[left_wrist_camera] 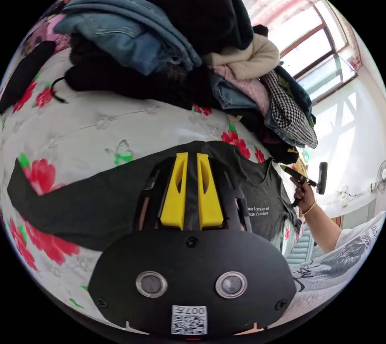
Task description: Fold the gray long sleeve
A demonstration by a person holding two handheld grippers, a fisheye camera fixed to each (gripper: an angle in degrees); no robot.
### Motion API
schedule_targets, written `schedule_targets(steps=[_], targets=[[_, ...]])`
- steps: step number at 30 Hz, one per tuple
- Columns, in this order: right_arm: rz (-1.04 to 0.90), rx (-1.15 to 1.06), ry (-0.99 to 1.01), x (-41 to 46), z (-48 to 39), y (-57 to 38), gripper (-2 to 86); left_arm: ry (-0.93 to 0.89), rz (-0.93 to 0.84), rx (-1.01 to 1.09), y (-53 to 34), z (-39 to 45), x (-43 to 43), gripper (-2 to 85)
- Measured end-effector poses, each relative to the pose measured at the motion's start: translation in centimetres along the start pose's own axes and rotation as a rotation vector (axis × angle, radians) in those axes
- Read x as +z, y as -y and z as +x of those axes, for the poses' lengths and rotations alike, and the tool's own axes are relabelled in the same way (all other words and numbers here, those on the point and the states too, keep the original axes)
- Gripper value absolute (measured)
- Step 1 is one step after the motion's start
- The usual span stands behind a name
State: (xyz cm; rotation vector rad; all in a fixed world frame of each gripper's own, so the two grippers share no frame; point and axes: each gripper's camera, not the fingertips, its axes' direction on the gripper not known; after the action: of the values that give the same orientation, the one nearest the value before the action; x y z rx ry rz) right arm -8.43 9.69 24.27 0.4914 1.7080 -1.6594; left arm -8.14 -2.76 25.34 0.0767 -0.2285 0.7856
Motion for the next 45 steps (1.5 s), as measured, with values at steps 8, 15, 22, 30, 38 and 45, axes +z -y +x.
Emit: schedule_targets(steps=[8, 15, 22, 30, 38, 45], targets=[[0.004, -0.084, 0.100, -3.7, -4.1, -6.4, 1.1, 0.259, 0.317, -0.640, -15.2, -20.0, -22.0, 9.0], [-0.028, -0.162, 0.120, -5.2, -7.9, -8.4, 0.7, 0.188, 0.353, -0.846, -15.8, -29.4, -24.3, 6.2], [-0.007, -0.163, 0.098, -7.9, -9.0, -10.3, 0.6, -0.051, 0.475, -0.681, -11.5, -26.7, -25.7, -0.5], [0.049, -0.060, 0.071, -11.1, -7.0, -14.0, 1.9, -0.452, 0.317, 0.425, -10.4, 10.3, -24.5, 12.0], [0.023, 0.106, 0.075, -10.7, -2.6, -17.1, 4.5, -0.326, -0.237, 0.588, -28.9, 17.7, -11.5, 13.7], [-0.031, 0.038, 0.026, -7.3, -1.7, -13.3, 5.7, -0.006, -0.263, 0.421, -29.0, 10.5, -10.5, 12.5]])
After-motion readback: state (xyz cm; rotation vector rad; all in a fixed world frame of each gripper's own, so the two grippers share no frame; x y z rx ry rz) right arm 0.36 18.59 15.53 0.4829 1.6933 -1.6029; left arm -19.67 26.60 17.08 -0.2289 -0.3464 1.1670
